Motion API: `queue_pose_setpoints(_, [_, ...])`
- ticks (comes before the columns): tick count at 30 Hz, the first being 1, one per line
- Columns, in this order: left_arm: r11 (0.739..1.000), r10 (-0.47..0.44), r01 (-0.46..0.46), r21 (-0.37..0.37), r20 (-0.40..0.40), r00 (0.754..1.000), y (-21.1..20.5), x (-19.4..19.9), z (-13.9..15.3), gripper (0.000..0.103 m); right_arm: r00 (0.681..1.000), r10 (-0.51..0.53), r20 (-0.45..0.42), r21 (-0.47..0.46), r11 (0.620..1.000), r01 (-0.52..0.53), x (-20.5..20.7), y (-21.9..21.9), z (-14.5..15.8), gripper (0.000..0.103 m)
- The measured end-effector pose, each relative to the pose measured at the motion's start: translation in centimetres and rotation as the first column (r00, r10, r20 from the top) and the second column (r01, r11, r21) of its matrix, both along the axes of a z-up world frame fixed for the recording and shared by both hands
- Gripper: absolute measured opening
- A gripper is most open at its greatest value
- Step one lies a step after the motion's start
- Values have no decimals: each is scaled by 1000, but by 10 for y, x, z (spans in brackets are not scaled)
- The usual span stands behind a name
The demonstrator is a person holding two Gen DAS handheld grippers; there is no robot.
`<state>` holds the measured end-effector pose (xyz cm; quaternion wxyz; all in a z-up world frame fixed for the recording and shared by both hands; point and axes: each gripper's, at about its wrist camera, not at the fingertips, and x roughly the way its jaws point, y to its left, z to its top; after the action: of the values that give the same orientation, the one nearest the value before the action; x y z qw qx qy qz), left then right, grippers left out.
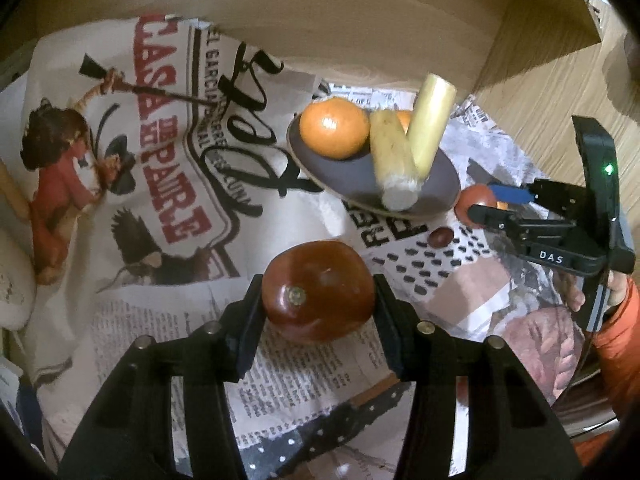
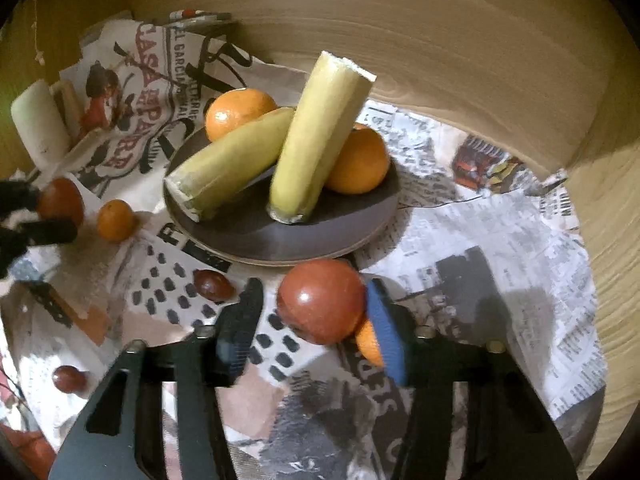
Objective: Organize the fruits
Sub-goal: 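Grasp the red tomato and set it on the dark plate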
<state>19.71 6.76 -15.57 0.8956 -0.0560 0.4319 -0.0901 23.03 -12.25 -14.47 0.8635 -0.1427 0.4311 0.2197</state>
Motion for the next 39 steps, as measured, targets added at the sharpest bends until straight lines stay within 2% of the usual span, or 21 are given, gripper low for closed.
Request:
queue_pose_setpoints(4, [1000, -2, 2, -8, 24, 1000, -1, 8, 10, 51, 999, -20, -43, 96, 995, 24, 6, -13, 6, 38])
queue_pose_setpoints(11, [1000, -16, 16, -5, 65, 998, -8, 32, 27, 51, 999, -29, 23, 120, 992, 26, 4, -15, 28, 38])
queue_pose_setpoints(17, [999, -31, 31, -5, 63, 998, -16, 59, 30, 51, 998, -25, 62, 138, 990, 16, 16, -10, 41, 38])
queue_pose_setpoints(29, [998, -55, 55, -9, -1, 998, -31, 109, 5, 51, 1000, -29, 11, 117, 993, 27, 53, -4, 14, 38])
queue_pose_setpoints(33, [999, -45, 45, -12, -11, 999, -29, 114, 1, 51, 1000, -25, 5, 127, 992, 24, 58, -4, 12, 38])
queue_pose_setpoints(36, [999, -39, 37, -33, -63, 997, -25, 121, -8, 51, 1000, -22, -2, 130, 991, 22, 58, -4, 12, 40])
queue_pose_setpoints(39, [999, -34, 32, -32, -61, 998, -25, 123, -10, 52, 1000, -19, -13, 143, 990, 21, 59, -5, 14, 42])
